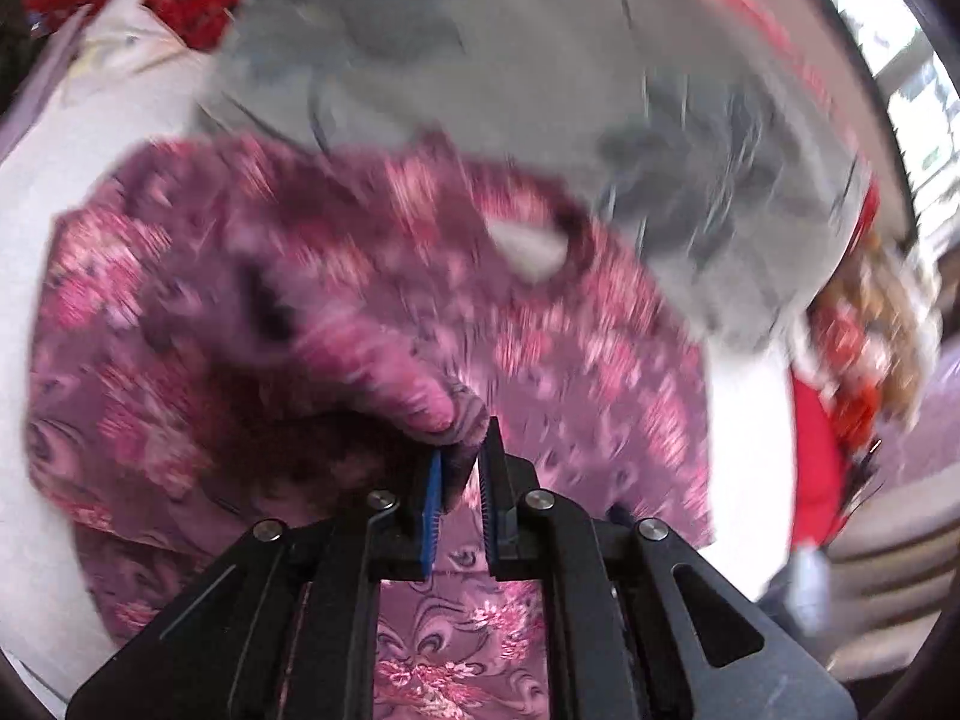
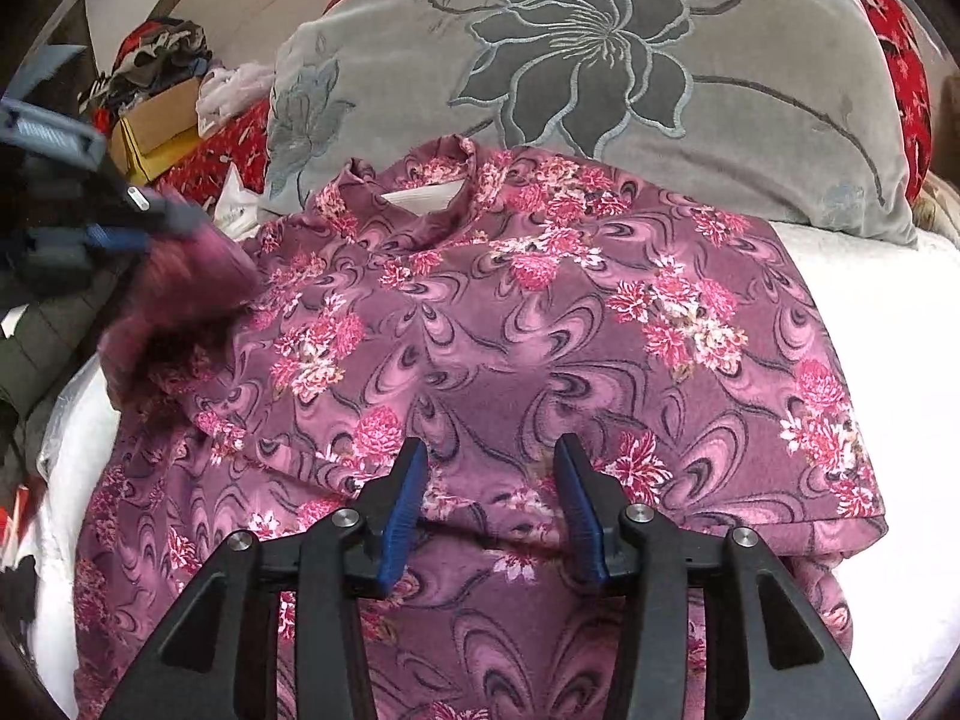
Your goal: Fold small clothes
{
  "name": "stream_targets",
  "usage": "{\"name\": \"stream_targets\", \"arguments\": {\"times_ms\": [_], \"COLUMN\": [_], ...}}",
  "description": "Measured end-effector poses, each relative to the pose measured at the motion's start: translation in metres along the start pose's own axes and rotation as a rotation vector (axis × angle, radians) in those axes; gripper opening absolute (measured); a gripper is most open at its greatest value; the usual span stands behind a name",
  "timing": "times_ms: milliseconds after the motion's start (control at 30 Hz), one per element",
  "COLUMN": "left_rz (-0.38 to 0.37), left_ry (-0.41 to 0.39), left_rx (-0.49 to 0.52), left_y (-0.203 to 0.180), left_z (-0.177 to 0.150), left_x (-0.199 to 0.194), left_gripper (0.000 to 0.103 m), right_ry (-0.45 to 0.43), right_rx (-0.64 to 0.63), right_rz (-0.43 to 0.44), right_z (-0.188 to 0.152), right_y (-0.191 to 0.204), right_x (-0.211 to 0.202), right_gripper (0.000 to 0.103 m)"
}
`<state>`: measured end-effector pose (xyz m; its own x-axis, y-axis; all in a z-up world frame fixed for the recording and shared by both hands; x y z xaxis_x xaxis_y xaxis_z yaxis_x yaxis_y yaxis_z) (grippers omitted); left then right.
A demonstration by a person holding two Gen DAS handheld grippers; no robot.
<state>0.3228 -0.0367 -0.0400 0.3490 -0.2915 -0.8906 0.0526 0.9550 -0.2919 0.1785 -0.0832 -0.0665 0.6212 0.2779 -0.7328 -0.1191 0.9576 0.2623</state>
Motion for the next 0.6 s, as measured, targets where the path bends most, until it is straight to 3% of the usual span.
{"name": "stream_targets", "arguments": {"times_ms": [67, 133, 267, 367, 467, 533, 567, 600], "left_rz": [0.035, 0.039, -0.079, -0.13, -0.116, -0.122, -0.132, -0.141], "left_ry": [0.066, 0.108, 0.095, 0.018, -0.025, 0.004, 0.02, 0.026], "left_rx": [0.037, 0.05, 0.043, -0.021, -0.135, -0.217, -0.265, -0.292], "left_y": [-0.006, -0.005, 0.008, 0.045, 0.093, 0.12, 0.132, 0.14], "left_z": [-0.013, -0.024, -0.041, -0.054, -0.059, -0.06, -0.061, -0.062], "left_x": [0.021, 0.029, -0.004, -0.036, -0.044, -0.036, -0.031, -0.028], "left_gripper": [0.022, 0.025, 0.026, 0.048, 0.049, 0.049, 0.049, 0.049], "right_ry": [-0.002, -0.002, 0.014, 0.051, 0.01, -0.026, -0.014, 0.012], "right_rx": [0.005, 0.005, 0.022, 0.074, 0.177, 0.238, 0.265, 0.279], "right_rz": [0.006, 0.008, 0.028, 0.05, 0.122, 0.156, 0.161, 0.159], "right_z": [0.001, 0.002, 0.004, 0.013, 0.029, 0.039, 0.044, 0.048], "right_y": [-0.001, -0.001, -0.004, -0.008, -0.008, -0.007, -0.006, -0.004], "right_x": [0.001, 0.001, -0.001, -0.004, -0.013, -0.014, -0.007, 0.001], "right_gripper": [0.046, 0.046, 0.047, 0.047, 0.049, 0.06, 0.071, 0.071]}}
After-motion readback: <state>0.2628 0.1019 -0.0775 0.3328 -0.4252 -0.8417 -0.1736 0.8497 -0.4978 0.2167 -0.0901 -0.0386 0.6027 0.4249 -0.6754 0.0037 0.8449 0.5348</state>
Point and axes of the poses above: each gripper's, at about its wrist camera, not at the fingertips, and x roughly the way its jaws point, y to its left, z to its top, the point moved 4 cm from there along x, roughly the way its jaws point, and after that the axes turned 5 degrees about z, right-handed, at the moved point
